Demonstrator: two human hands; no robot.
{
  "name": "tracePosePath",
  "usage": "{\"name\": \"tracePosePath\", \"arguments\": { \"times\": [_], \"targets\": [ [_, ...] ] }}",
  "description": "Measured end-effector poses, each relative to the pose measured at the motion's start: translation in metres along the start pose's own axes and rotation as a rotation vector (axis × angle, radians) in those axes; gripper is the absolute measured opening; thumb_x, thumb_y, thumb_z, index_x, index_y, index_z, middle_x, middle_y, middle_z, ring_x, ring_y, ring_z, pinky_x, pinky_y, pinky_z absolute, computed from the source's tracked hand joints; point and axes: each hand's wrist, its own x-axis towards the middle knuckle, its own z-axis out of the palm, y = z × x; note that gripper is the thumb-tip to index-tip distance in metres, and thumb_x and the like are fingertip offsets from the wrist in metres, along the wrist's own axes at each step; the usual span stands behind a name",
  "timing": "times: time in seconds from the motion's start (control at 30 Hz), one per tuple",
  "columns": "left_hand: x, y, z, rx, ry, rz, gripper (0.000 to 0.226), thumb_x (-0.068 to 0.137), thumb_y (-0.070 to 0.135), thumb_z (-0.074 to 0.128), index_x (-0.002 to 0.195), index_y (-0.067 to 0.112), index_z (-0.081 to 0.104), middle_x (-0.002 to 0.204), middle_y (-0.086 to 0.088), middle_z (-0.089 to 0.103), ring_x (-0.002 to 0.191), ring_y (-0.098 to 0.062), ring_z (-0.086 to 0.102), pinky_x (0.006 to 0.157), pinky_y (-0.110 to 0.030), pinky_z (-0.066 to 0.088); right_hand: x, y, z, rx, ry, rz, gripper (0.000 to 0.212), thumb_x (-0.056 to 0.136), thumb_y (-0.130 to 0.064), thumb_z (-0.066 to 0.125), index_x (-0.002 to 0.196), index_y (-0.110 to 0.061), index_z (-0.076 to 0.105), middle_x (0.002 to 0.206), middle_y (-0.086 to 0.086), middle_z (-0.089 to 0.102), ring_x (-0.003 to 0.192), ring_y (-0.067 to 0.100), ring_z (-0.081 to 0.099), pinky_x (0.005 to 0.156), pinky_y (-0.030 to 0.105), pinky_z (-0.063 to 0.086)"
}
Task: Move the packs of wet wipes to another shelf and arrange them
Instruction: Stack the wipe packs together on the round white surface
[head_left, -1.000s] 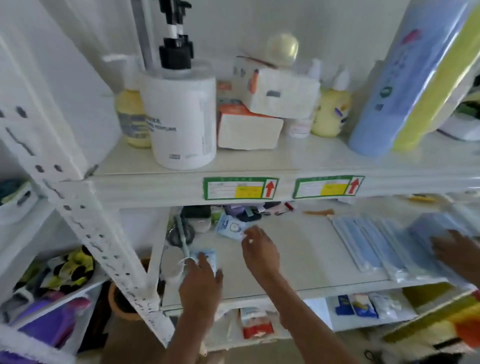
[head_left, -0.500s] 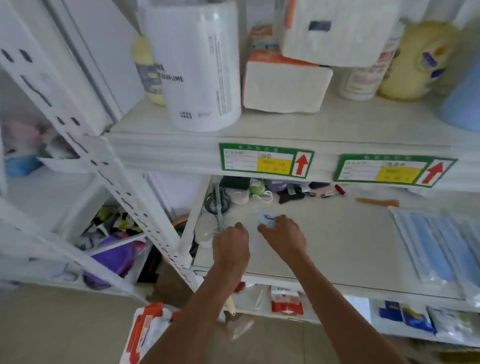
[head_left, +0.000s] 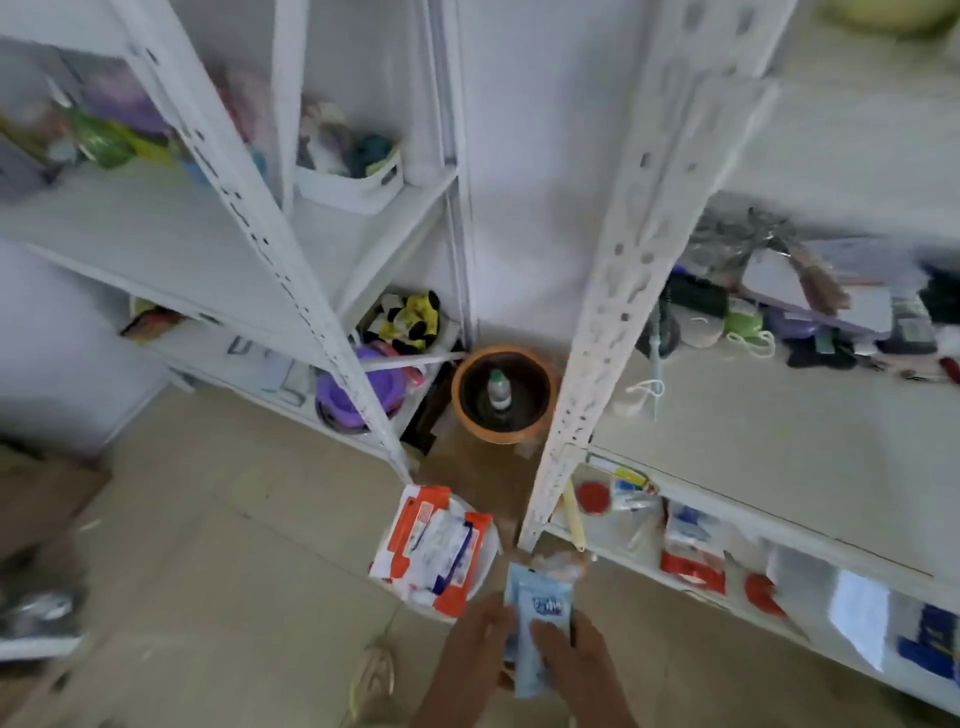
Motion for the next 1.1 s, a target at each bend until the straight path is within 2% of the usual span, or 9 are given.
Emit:
{"name": "tracePosePath", "arguments": {
  "times": [0.13,0.2,0.27,0.37,0.43,0.67,0.77,0.9,1.1],
  "targets": [
    [0.095,-0.075,-0.089,0.074,0.05,-0.012,0.06,0.078,0.067,0.073,0.113,0.018,0.07,0.105,-0.008,0.074,0.093,-0.026,0.074,0.087,-0.046,0.06,0.043,0.007,0.09,-0.056,0.011,0.147,0.006,0.09,-0.006,0.075,0.095,-0.003,0.077,0.065,-0.007,0.075,0.05,-0.003,0.068,0.049,0.013,0.052],
    [0.141,-0.107,-0.128,0.083,0.007,-0.075,0.041,0.081,0.054,0.065,0.106,0.021,0.069,0.09,-0.011,0.073,0.068,-0.021,0.072,0.063,-0.037,0.059,0.079,0.012,0.136,-0.043,0.033,0.172,0.013,0.088,-0.008,0.077,0.098,0.001,0.078,0.069,0.001,0.079,0.065,0.014,0.077,0.063,0.032,0.064],
    [0.154,-0.095,-0.163,0.086,0.048,-0.107,0.039,0.076,0.053,0.058,0.103,0.025,0.064,0.084,-0.007,0.07,0.064,-0.024,0.072,0.058,-0.036,0.058,0.125,0.019,0.177,-0.029,0.084,0.201,0.018,0.086,-0.011,0.079,0.101,0.0,0.078,0.083,0.014,0.08,0.079,0.033,0.078,0.077,0.051,0.065],
    [0.211,-0.154,-0.214,0.202,0.113,-0.172,0.034,0.079,0.054,0.054,0.107,0.035,0.06,0.098,-0.004,0.075,0.091,-0.03,0.076,0.08,-0.046,0.064,0.209,0.052,0.229,-0.067,0.141,0.187,0.035,0.079,-0.027,0.083,0.103,-0.002,0.076,0.089,0.015,0.078,0.079,0.031,0.074,0.078,0.045,0.063],
    [0.225,-0.182,-0.242,0.196,0.17,-0.224,0.021,0.078,0.051,0.054,0.097,0.042,0.057,0.084,-0.003,0.075,0.074,-0.025,0.076,0.071,-0.043,0.062,0.245,0.058,0.254,-0.12,0.196,0.205,0.056,0.066,-0.049,0.082,0.102,-0.007,0.074,0.09,0.01,0.077,0.084,0.031,0.073,0.084,0.046,0.061],
    [0.206,-0.202,-0.267,0.085,0.11,-0.319,0.016,0.099,0.008,0.059,0.085,0.01,0.068,0.06,-0.004,0.067,0.04,-0.014,0.058,0.037,-0.02,0.042,0.284,0.058,0.299,-0.311,0.247,0.179,0.034,0.091,-0.041,0.07,0.109,-0.013,0.07,0.094,0.005,0.074,0.079,0.019,0.063,0.069,0.031,0.046],
    [0.213,-0.202,-0.267,0.073,0.079,-0.307,0.017,0.1,0.012,0.057,0.094,0.0,0.068,0.061,-0.006,0.064,0.04,-0.01,0.053,0.038,-0.02,0.038,0.283,0.064,0.308,-0.499,0.382,0.136,0.042,0.088,-0.051,0.068,0.111,-0.015,0.067,0.102,0.004,0.072,0.084,0.021,0.066,0.066,0.03,0.053],
    [0.223,-0.196,-0.261,0.088,0.052,-0.284,0.016,0.1,0.01,0.057,0.09,-0.001,0.064,0.059,-0.004,0.061,0.037,-0.007,0.049,0.037,-0.018,0.035,0.272,0.066,0.315,-0.667,0.502,0.09,0.069,0.083,-0.061,0.066,0.132,-0.016,0.05,0.122,0.01,0.061,0.106,0.032,0.065,0.082,0.05,0.061],
    [0.257,-0.179,-0.254,0.246,0.023,-0.155,0.015,0.101,0.022,0.054,0.09,0.021,0.063,0.069,0.001,0.07,0.051,-0.009,0.062,0.05,-0.029,0.049,0.26,0.067,0.315,-0.728,0.506,0.092,0.05,0.09,-0.058,0.059,0.119,-0.018,0.051,0.113,0.006,0.066,0.1,0.029,0.068,0.08,0.043,0.059]
  ]
}}
